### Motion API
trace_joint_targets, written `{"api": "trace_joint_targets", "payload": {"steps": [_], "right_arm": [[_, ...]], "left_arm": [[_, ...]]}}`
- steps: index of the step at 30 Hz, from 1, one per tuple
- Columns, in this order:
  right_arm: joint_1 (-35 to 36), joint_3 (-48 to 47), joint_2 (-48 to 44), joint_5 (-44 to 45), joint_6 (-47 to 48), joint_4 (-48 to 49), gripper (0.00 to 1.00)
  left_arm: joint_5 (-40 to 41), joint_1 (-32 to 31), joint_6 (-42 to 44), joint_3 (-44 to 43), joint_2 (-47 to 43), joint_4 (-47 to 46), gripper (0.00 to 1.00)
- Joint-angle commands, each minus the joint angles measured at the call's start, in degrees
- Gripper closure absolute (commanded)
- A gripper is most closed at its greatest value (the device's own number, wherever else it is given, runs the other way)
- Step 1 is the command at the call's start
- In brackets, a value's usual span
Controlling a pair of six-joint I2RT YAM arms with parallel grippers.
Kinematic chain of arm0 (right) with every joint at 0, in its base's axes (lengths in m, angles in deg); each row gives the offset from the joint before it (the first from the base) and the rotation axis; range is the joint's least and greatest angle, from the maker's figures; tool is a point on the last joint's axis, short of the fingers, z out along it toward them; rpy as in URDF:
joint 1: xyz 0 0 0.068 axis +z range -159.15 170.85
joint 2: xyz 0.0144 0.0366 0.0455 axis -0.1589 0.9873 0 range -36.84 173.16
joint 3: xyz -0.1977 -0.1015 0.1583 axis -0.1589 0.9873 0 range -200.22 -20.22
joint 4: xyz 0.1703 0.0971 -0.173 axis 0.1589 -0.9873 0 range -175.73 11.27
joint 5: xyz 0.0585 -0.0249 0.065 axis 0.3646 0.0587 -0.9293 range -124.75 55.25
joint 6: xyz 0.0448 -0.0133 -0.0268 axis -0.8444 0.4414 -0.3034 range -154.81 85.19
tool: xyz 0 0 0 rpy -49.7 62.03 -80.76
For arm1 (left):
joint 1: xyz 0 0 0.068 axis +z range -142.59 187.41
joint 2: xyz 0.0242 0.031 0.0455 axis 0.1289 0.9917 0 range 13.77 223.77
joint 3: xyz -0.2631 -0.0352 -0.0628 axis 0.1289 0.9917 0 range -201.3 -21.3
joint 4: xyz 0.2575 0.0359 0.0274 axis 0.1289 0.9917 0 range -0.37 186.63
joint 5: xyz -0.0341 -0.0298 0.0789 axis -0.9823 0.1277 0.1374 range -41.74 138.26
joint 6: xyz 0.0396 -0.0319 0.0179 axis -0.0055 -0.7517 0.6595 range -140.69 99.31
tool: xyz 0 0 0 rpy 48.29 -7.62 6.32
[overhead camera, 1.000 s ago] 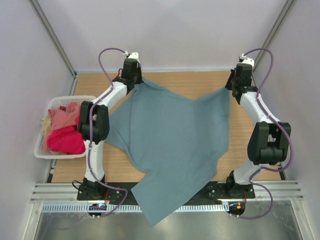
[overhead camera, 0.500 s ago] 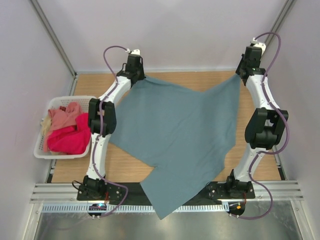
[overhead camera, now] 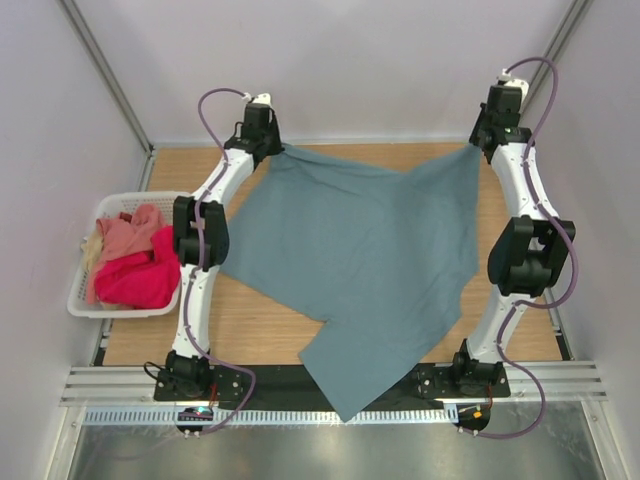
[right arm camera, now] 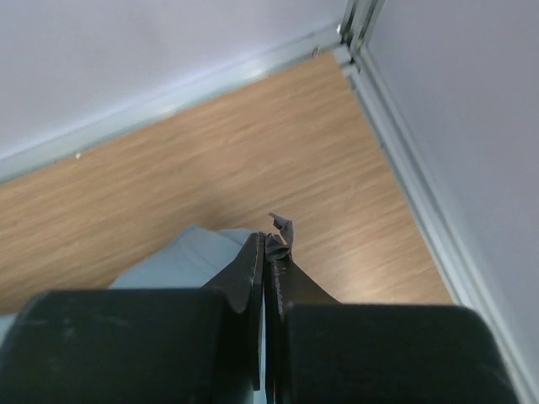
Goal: Fold and stack the t-shirts
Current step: Flatten the tshirt out, then fold the tshirt
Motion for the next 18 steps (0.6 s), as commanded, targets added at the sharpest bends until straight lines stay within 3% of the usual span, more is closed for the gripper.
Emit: {"api": "trace_joint_targets", "payload": {"steps": [1, 10, 18], "right_arm": [[1.9, 3.8, -5.5, 0.9, -5.8, -5.1, 0.99], [3.3, 16.7, -17.3, 3.4, -14.8, -18.9, 0.99], [3.3, 22.4, -27.1, 4.7, -16.8, -27.9, 0.99]], "left_arm": [[-3.8, 1.6, 4.1, -2.5, 0.3, -0.9, 1.00], [-14.8, 3.3, 7.9, -0.6, 0.5, -0.3, 1.00], [-16.9, 3.3, 4.4, 2.1, -1.3, 3.4, 1.00]]}}
